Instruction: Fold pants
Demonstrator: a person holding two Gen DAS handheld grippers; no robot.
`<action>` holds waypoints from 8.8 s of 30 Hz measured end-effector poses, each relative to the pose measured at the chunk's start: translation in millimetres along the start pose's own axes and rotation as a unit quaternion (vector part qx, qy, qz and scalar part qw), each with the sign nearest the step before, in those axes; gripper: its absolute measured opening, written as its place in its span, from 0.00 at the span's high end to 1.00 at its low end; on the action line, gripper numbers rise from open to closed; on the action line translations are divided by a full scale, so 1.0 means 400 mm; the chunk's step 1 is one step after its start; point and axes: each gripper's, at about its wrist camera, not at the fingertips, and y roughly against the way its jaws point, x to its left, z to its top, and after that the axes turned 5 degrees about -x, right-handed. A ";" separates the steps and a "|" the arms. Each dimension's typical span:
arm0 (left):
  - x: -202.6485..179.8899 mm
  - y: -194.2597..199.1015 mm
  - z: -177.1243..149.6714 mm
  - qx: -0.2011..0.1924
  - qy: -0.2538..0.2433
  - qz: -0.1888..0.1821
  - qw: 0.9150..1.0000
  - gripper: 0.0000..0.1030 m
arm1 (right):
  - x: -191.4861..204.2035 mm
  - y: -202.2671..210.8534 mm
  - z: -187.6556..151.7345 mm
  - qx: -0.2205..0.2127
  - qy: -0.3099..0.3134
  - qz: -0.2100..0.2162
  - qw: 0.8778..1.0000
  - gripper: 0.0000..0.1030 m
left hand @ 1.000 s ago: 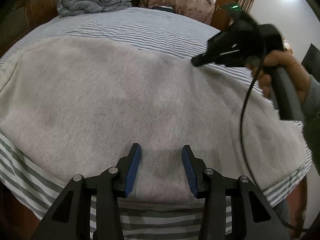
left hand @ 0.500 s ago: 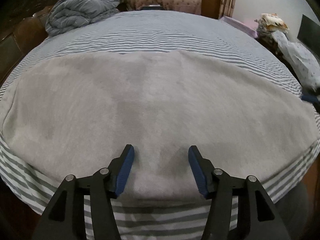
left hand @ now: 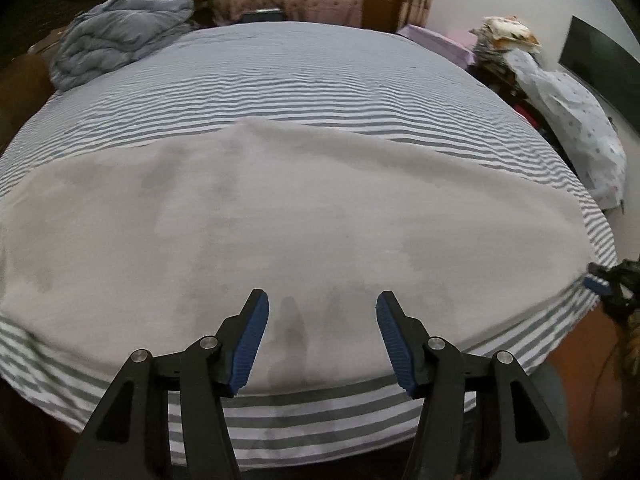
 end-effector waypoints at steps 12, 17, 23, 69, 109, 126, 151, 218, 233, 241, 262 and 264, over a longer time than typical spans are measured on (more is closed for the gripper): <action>-0.142 -0.091 0.015 0.047 0.006 -0.019 0.999 0.44 | -0.108 -0.045 0.010 -0.003 -0.040 0.066 0.997 0.73; -0.141 -0.102 0.005 0.055 0.011 -0.018 0.998 0.44 | -0.134 -0.056 0.057 -0.021 -0.068 0.087 0.994 0.74; -0.178 -0.096 0.013 0.044 -0.003 -0.043 0.998 0.44 | -0.143 -0.031 0.078 -0.064 -0.080 0.075 0.992 0.72; 0.305 0.048 -0.038 -0.001 0.180 -0.115 0.977 0.42 | 0.613 -0.489 -0.483 0.165 0.272 0.086 0.944 0.60; 0.106 -0.133 0.086 0.117 0.158 -0.123 0.973 0.75 | 0.264 -0.324 -0.327 0.096 0.071 0.098 0.988 0.78; 0.129 -0.009 0.176 0.065 0.141 -0.135 0.978 0.85 | 0.368 -0.326 -0.361 0.112 0.111 0.105 0.982 0.87; 0.292 -0.071 0.018 0.082 0.210 -0.130 0.966 0.84 | 0.381 -0.331 -0.390 0.088 0.166 0.008 0.982 0.81; 0.501 0.225 -0.072 -0.054 0.171 0.109 0.978 0.36 | 0.603 -0.319 -0.476 0.083 0.391 -0.161 0.902 0.46; 0.853 0.223 -0.236 -0.078 0.450 -0.069 0.887 0.33 | 0.716 -0.396 -0.563 0.095 0.434 -0.165 0.880 0.46; 0.913 0.154 -0.233 -0.089 0.477 -0.088 0.870 0.33 | 0.733 -0.423 -0.580 0.098 0.441 -0.178 0.874 0.46; 0.855 0.088 -0.107 -0.131 0.394 0.033 0.909 0.47 | 0.734 -0.501 -0.617 0.094 0.449 -0.213 0.863 0.36; 0.847 0.093 -0.105 -0.136 0.384 0.041 0.912 0.54 | 0.733 -0.500 -0.616 0.093 0.448 -0.212 0.864 0.36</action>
